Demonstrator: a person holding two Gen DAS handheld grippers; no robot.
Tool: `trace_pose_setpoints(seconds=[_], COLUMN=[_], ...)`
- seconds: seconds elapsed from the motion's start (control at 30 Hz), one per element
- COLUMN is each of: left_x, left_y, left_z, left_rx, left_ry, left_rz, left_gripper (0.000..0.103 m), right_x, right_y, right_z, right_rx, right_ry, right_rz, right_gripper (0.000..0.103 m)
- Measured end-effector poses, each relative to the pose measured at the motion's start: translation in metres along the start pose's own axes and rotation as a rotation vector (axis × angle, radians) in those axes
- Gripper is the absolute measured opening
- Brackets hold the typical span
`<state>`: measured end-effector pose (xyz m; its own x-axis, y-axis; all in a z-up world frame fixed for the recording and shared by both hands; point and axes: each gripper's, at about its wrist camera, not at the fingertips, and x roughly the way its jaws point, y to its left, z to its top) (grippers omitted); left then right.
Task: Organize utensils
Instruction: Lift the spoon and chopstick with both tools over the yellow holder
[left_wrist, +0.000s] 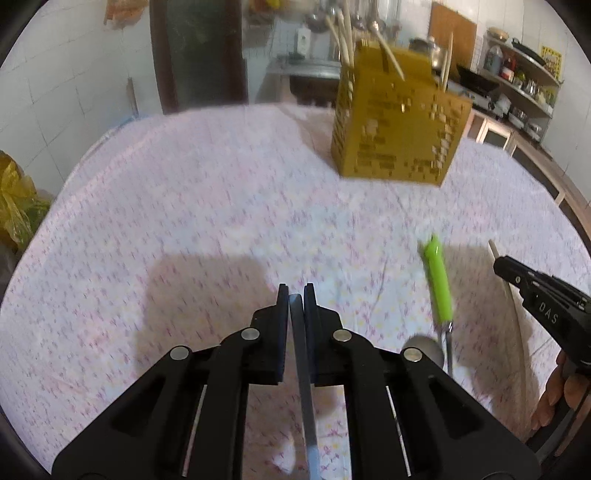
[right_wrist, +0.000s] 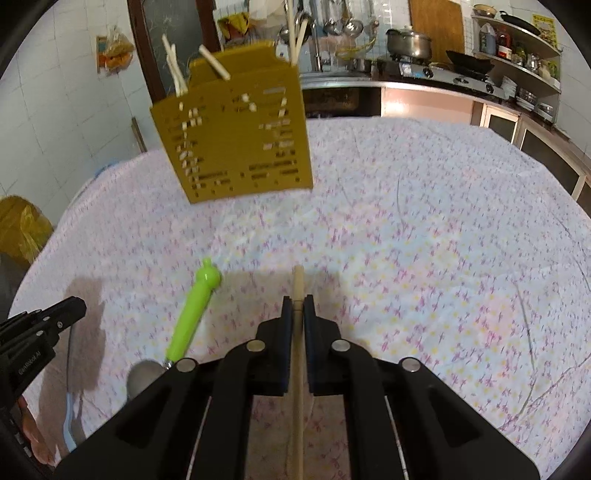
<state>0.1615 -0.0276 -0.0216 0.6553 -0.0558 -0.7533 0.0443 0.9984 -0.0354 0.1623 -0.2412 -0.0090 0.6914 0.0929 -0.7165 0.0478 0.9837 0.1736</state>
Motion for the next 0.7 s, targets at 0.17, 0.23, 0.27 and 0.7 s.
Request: trace_pose_setpoints(seconds=[0.17,0.23,0.27,0.7], left_x=[-0.018,-0.020,-0.022,-0.054], left_y=[0.008,0.009,0.009,0.009], left_z=[0.020,0.026,0.031,0.063], left_rx=[-0.024,-0.023,-0.020,-0.031], left_ry=[-0.090,-0.105,-0.118,-0.271], left_rz=[-0.006,-0.007,-0.004,-0.051], left_gripper=[0.006,0.006,0.006,0.006], right_x=[-0.013,-0.019,-0.022,-0.058], right_y=[-0.002,-0.002,-0.003,0.005], right_z=[0.013,0.018,0.020,0.047], right_rx=[0.030,0.037,0.040,0.009], right_ry=[-0.083,-0.117,-0.134,-0.348], right_rz=[0.016,0.026,0.027,0.040], right_gripper=[0.006,0.006,0.006,0.006])
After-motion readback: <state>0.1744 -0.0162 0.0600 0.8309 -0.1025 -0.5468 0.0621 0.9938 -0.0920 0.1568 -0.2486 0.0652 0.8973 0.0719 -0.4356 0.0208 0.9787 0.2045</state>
